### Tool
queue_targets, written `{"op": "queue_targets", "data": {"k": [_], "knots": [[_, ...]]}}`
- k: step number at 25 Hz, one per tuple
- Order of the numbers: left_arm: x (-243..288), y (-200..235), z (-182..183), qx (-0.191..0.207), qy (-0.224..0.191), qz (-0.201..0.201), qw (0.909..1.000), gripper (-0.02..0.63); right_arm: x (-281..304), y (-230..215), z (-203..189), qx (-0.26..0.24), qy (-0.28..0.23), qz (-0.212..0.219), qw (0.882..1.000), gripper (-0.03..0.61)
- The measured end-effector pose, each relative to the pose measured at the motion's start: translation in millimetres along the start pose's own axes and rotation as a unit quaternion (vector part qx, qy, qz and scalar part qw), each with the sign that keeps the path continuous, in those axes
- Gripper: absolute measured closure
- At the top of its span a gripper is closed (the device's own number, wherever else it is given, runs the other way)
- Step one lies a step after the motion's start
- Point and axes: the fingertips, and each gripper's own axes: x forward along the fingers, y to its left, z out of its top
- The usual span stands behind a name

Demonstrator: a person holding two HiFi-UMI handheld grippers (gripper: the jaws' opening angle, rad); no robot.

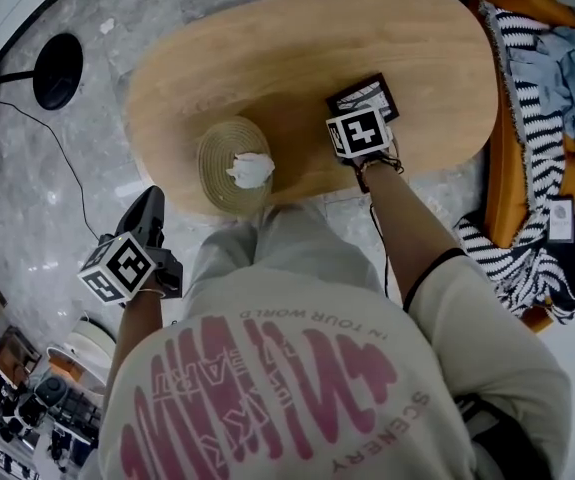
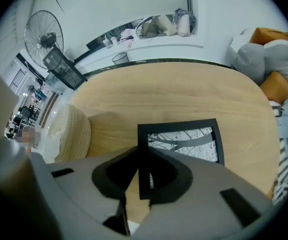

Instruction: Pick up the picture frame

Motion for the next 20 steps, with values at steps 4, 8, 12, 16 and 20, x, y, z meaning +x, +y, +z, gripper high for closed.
{"op": "queue_targets", "data": {"k": [4,8,12,16,20], "knots": [[4.0,-4.1,-0.3,-0.006,-0.005,-0.018,0.9998,0.611,-16.9,6.8,2.0,0.010,-0.023,-0.001,1.000,0.511],[8.4,-16.0,6.5,0.013,-0.011,-0.048,0.9987,0.611,-38.2,10.9,3.7,0.034,-0.050,-0.011,0.998,0.511],[8.0,-20.1,18.4,0.045,-0.025,-0.061,0.9968,0.611,-61.0,21.4,3.6,0.058,-0.069,-0.019,0.996,0.511],[-2.0,-25.9,26.7,0.059,-0.040,-0.081,0.9942,0.611,-91.0,38.8,5.0,0.064,-0.098,-0.030,0.993,0.511],[-24.0,-26.2,31.6,0.055,-0.058,-0.097,0.9921,0.611,-129.6,67.3,11.8,0.060,-0.138,-0.042,0.988,0.511]]}}
